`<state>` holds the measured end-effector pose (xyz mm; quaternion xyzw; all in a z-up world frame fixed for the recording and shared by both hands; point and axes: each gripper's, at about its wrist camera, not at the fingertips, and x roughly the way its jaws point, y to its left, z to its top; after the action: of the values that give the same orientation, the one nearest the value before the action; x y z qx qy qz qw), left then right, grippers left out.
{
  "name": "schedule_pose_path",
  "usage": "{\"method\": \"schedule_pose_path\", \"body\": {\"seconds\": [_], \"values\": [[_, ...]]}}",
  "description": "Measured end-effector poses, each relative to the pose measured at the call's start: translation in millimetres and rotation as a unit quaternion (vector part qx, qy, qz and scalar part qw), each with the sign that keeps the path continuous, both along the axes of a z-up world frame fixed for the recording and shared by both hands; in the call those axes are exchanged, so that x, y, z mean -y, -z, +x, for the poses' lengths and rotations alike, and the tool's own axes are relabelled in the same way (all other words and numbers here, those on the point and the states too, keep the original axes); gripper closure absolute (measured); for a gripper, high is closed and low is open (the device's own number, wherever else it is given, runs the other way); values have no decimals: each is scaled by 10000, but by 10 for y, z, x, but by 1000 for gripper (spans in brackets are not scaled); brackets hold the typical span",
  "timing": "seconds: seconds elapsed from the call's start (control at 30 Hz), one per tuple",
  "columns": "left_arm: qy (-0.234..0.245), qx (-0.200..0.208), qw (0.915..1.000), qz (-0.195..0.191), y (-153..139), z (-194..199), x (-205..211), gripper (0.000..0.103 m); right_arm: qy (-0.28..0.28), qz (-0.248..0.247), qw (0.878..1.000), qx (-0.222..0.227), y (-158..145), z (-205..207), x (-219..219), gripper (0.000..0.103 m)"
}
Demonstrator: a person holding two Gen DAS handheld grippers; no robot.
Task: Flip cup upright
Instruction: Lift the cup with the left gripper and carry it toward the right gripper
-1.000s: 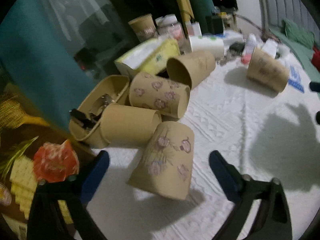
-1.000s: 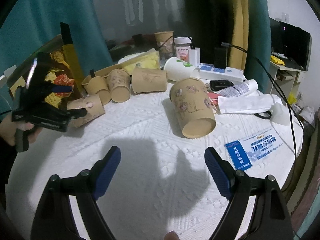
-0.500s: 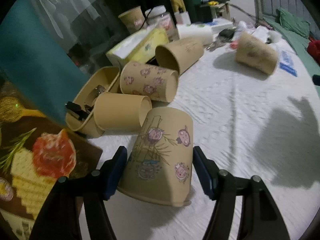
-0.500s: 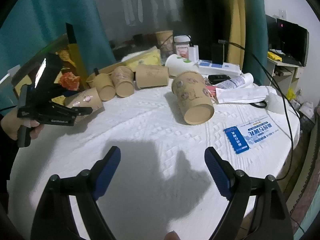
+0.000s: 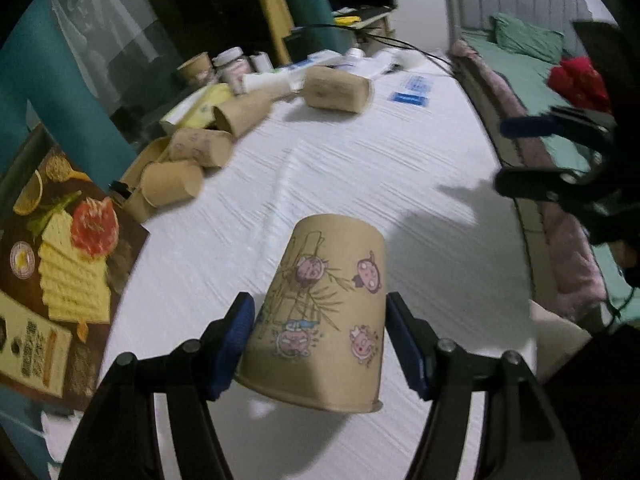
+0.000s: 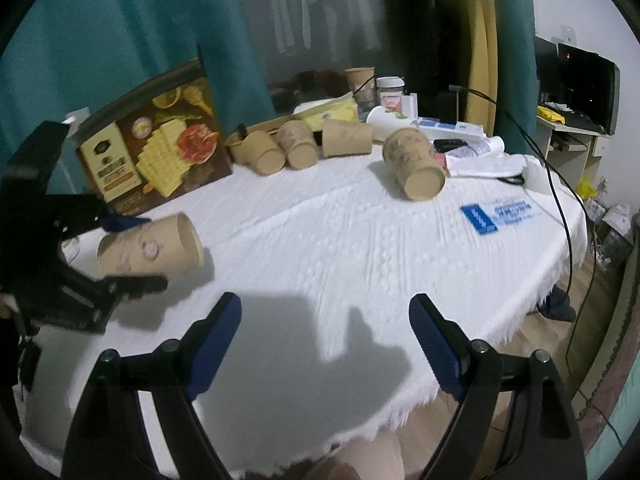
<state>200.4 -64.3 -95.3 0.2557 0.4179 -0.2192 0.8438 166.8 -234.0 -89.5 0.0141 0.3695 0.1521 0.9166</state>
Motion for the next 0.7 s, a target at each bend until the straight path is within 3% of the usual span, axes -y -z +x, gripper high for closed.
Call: {"method": "schedule_pose_path", "body": {"seconds": [0.27, 0.6, 0.7], "values": [[159, -296, 9994, 17, 237, -608, 158, 36, -158, -23, 9998, -112, 124, -516, 24, 19], [-109, -489, 9987, 6, 382, -551, 114, 33, -450, -242, 9985, -189, 205, -455, 42, 19], [-197, -556, 9981, -172, 379, -523, 68, 22, -622, -248, 9975, -246, 209, -391, 12, 19]]}}
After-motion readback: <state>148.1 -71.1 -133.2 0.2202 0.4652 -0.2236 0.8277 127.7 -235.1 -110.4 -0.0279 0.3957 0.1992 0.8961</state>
